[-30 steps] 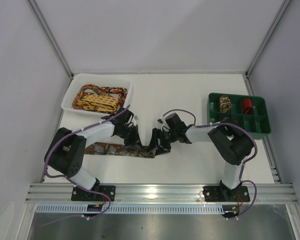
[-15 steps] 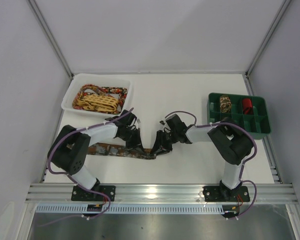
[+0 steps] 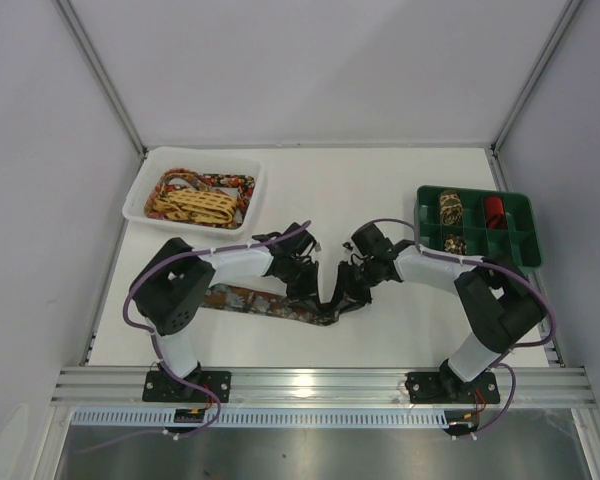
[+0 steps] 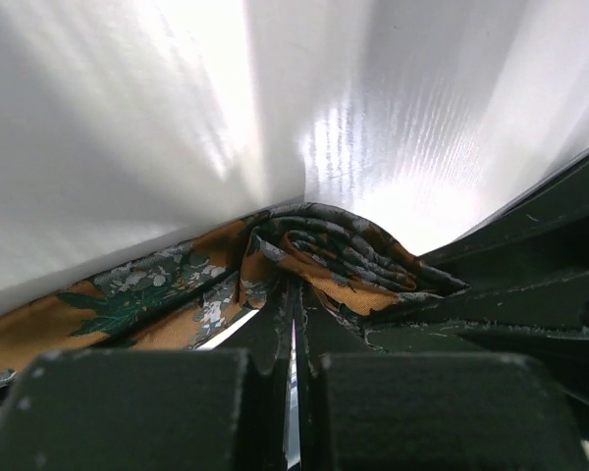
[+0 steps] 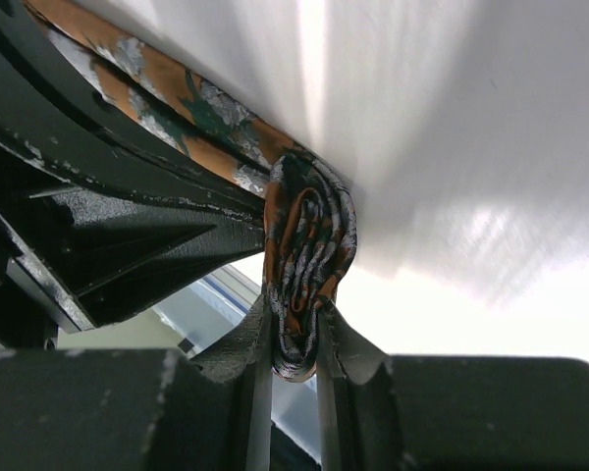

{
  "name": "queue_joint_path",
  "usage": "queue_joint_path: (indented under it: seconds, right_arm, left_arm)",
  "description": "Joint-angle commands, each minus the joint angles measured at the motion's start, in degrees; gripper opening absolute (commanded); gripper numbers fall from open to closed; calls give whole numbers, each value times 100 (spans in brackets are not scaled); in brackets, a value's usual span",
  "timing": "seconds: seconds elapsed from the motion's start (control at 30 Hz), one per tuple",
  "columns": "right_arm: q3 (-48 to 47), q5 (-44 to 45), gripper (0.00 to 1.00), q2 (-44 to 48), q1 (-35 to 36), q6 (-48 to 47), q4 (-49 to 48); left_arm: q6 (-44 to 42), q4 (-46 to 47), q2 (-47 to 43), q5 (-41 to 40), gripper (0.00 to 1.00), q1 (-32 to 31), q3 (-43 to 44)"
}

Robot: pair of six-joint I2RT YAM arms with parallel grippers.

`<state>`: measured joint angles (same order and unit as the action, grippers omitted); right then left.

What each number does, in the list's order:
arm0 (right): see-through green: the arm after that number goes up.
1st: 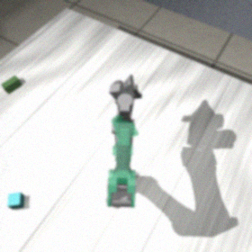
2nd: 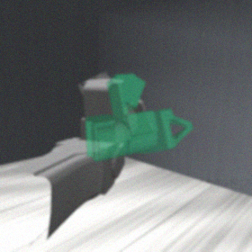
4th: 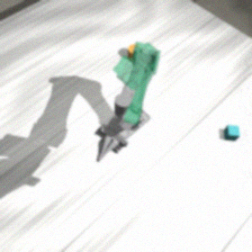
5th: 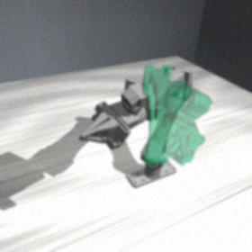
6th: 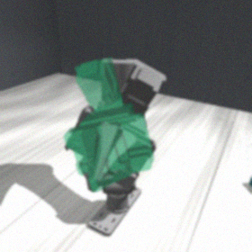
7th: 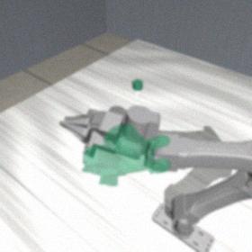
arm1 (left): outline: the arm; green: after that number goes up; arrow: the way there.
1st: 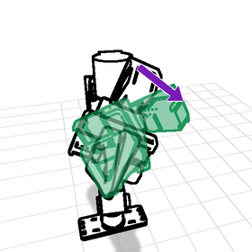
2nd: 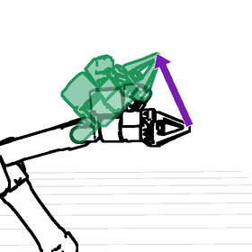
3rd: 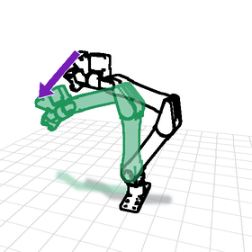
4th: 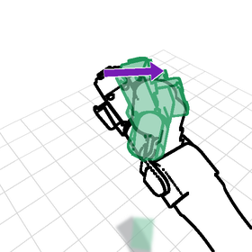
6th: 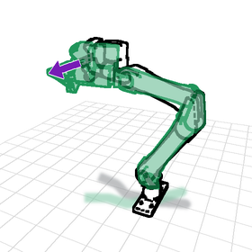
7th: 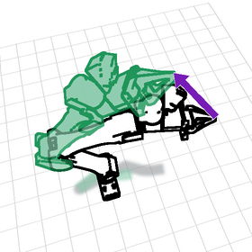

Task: Roll the ties
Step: Roll the tie

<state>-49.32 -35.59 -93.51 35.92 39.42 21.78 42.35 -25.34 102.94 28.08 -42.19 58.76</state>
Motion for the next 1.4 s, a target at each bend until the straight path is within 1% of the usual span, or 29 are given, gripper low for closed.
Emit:
queue_joint_path:
  seconds: [0.0, 0.2, 0.43, 0.5, 0.53, 0.63, 0.7, 0.77, 0.87, 0.97, 1.1, 1.13, 1.17, 1.2, 1.27, 1.37]
  right_arm:
    - [-297, -229, 0, 281, 81, -66, 441]
    - [-675, 157, 0, 53, 292, 127, 590]
    - [-1193, 377, 0, -474, 687, 628, 362]
    - [-1342, 430, 0, -606, 811, 663, 406]
    - [-1369, 518, 0, -633, 820, 655, 476]
    - [-1387, 554, 0, -721, 855, 646, 520]
    - [-1422, 589, 0, -773, 855, 602, 581]
    - [-1493, 650, 0, -817, 855, 550, 687]
    - [-1598, 659, 0, -896, 864, 514, 731]
    - [-1747, 712, 0, -984, 881, 470, 854]
    - [-1958, 800, 0, -1116, 917, 339, 1082]
    - [-1985, 782, 0, -1151, 925, 330, 1083]
    - [-2002, 773, 0, -1178, 917, 321, 1083]
    - [-2072, 782, 0, -1187, 934, 312, 1100]
    - [-2152, 817, 0, -1256, 943, 251, 1214]
    - [-2327, 887, 0, -1362, 969, 119, 1469]
  left_arm:
    - [282, 275, 148, -109, 0, -192, 232]
    - [266, 144, 174, -294, 0, -263, 171]
    - [81, -198, -54, -715, 0, -263, -5]
    - [19, -295, -150, -882, 0, -245, -5]
    - [-16, -391, -264, -1074, 1, -245, -14]
    - [-191, -646, -388, -1269, 1, -175, -23]
    - [-332, -744, -537, -1541, 1, -114, -49]
    - [-481, -840, -608, -1621, 3, -52, -75]
    - [-709, -1104, -722, -1752, 3, 114, 38]
    - [-868, -1367, -1029, -2104, 5, 229, 135]
    - [-991, -1464, -1311, -2201, 4, 755, -83]
    - [-1035, -1491, -1398, -2349, 4, 852, -136]
    - [-1131, -1465, -1434, -2368, 4, 949, -189]
    - [-1184, -1439, -1460, -2342, 4, 1176, -294]
    - [-1325, -1447, -1426, -2227, 1, 1353, -365]
    - [-1378, -1368, -1373, -2123, 1, 1407, -514]
